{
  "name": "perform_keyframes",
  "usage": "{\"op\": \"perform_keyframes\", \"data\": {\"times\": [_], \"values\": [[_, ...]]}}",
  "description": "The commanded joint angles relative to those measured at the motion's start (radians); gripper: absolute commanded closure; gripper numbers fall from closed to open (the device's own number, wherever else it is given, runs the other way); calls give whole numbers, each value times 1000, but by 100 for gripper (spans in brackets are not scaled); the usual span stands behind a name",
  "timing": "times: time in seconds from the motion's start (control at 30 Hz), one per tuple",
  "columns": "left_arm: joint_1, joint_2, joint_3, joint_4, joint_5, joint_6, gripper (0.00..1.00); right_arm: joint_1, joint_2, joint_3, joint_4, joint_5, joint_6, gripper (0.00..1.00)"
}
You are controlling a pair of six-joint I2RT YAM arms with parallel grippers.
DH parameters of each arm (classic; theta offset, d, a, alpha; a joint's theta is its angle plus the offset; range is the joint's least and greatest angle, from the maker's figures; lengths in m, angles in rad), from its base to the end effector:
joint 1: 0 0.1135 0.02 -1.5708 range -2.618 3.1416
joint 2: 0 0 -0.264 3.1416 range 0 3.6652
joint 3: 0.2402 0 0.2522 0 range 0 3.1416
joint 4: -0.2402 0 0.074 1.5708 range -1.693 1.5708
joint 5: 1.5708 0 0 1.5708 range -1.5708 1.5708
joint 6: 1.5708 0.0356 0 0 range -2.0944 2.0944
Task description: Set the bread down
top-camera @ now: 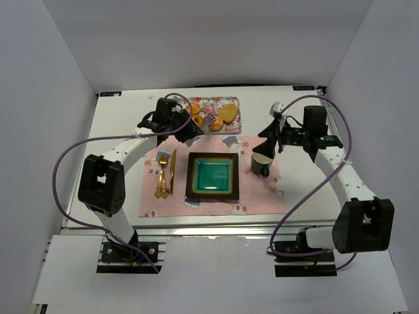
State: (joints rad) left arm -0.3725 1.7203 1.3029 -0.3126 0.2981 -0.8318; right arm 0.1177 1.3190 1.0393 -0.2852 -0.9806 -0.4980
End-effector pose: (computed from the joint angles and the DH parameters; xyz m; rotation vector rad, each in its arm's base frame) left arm 0.3577 -0.1510 0.2581 -0.3977 2.4238 -0.9238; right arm 0.2800 0.0629 0.3090 -1.0916 1.6182 0.7870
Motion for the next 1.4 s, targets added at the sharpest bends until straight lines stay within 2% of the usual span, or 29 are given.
{"op": "perform_keyframes", "data": {"times": [0.0, 0.63, 1.37], "values": [[-17, -19, 32, -25, -7, -84, 56, -10, -24, -7, 30, -27, 15, 25], [-23, 16, 58, -97, -5, -214, 55, -18, -32, -21, 43, -36, 18, 25], [-23, 51, 41, -34, 9, -260, 53, -30, -30, -32, 46, -47, 18, 25]]}}
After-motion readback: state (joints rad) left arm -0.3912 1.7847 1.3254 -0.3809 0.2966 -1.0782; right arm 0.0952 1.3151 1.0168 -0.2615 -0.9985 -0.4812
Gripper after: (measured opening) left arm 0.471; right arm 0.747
